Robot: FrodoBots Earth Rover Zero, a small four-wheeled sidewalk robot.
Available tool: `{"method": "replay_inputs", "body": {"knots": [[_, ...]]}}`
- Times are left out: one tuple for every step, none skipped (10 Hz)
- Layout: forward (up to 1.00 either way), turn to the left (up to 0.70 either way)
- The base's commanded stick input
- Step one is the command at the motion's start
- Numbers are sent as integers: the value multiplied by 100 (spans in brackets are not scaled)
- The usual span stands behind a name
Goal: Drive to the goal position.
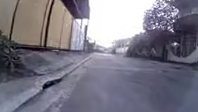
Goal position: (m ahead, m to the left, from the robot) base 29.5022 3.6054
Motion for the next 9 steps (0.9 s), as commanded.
{"method": "replay_inputs", "body": {"knots": [[100, 0], [100, 0], [100, 0], [100, 0], [100, -22], [100, -37], [100, -40], [100, -19], [100, 0]]}}
